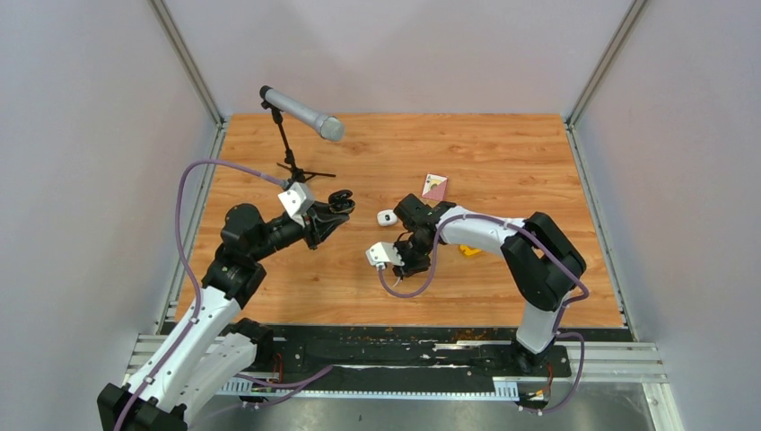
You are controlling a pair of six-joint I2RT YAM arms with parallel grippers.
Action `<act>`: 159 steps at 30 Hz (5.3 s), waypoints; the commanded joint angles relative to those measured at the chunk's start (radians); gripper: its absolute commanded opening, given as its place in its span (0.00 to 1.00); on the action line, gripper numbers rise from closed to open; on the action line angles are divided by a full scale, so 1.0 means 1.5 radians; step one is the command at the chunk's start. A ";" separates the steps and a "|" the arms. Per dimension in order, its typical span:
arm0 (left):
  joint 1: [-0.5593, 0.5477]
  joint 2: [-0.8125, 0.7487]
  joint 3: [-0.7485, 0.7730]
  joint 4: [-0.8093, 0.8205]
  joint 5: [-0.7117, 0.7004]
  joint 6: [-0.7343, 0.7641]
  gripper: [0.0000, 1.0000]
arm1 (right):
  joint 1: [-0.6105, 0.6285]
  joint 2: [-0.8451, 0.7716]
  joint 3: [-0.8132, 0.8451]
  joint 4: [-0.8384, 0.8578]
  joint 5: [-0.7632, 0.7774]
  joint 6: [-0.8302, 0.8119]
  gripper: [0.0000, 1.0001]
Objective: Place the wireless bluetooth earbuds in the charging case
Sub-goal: Pick up the earbud from the center of the board, then place the earbud in the charging case.
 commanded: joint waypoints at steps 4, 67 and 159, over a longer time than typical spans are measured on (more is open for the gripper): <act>0.006 -0.010 -0.002 0.027 -0.001 -0.004 0.00 | 0.016 0.054 0.008 -0.061 0.010 -0.016 0.25; -0.123 0.157 -0.028 0.298 -0.003 -0.071 0.00 | 0.280 -0.390 0.184 -0.010 0.707 -0.280 0.00; -0.136 0.177 -0.012 0.385 -0.065 -0.132 0.00 | 0.290 -0.402 0.297 -0.096 0.647 -0.146 0.75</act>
